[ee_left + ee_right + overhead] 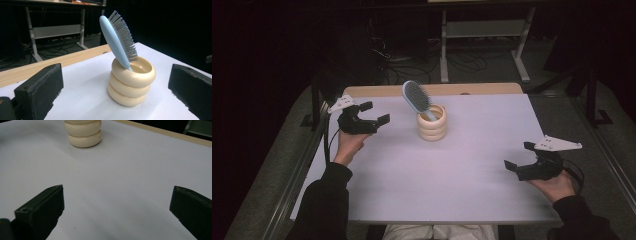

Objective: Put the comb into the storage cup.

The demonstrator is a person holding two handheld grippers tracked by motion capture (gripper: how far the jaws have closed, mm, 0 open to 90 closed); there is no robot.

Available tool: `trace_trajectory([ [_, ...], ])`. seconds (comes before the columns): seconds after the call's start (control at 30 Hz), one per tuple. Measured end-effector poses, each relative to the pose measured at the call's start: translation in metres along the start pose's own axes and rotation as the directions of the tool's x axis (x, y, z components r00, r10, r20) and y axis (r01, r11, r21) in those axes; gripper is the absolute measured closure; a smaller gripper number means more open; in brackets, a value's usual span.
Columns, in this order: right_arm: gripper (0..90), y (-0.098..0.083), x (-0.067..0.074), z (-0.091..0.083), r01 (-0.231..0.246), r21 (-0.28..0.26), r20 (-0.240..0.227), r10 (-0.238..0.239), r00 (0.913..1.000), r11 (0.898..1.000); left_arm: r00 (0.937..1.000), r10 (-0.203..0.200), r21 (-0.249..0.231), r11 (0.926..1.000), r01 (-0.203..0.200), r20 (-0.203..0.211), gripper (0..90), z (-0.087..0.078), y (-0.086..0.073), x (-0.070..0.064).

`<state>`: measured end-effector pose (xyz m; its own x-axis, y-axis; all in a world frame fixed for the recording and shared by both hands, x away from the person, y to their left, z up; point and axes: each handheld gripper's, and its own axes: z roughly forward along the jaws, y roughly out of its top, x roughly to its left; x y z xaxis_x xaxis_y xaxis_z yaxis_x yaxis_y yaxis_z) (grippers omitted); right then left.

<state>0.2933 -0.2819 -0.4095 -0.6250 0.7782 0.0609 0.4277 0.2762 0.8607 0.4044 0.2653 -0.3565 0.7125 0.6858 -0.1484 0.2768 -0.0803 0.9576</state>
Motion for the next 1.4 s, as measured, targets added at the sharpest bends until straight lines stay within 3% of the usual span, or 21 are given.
trace_trajectory([
  [0.23,0.0,0.000,0.002,0.003,0.009,0.008,-0.012,-0.009,0.9999,1.000,0.9999,0.008,0.002,1.0000,-0.007,-0.014,0.0,-0.015,-0.005,0.001],
  [0.67,0.0,-0.001,0.004,0.006,0.016,0.020,-0.019,-0.015,0.9997,1.000,0.9984,-0.019,-0.007,0.9998,0.018,-0.053,0.0,-0.039,-0.020,0.009],
  [0.93,0.0,-0.001,0.003,0.007,0.011,0.020,-0.023,-0.011,0.9997,1.000,0.9978,-0.004,0.002,1.0000,0.004,-0.066,0.0,-0.055,-0.036,0.008],
  [1.23,0.0,-0.001,0.002,0.004,0.001,0.007,-0.026,-0.001,0.9997,1.000,0.9944,0.012,-0.034,0.9993,-0.015,-0.105,0.0,-0.083,-0.049,0.002],
  [1.4,0.0,-0.001,-0.001,0.000,-0.013,-0.007,-0.018,0.013,0.9998,1.000,0.9924,0.014,-0.003,0.9999,-0.014,-0.122,3.0,-0.093,-0.063,-0.001],
])
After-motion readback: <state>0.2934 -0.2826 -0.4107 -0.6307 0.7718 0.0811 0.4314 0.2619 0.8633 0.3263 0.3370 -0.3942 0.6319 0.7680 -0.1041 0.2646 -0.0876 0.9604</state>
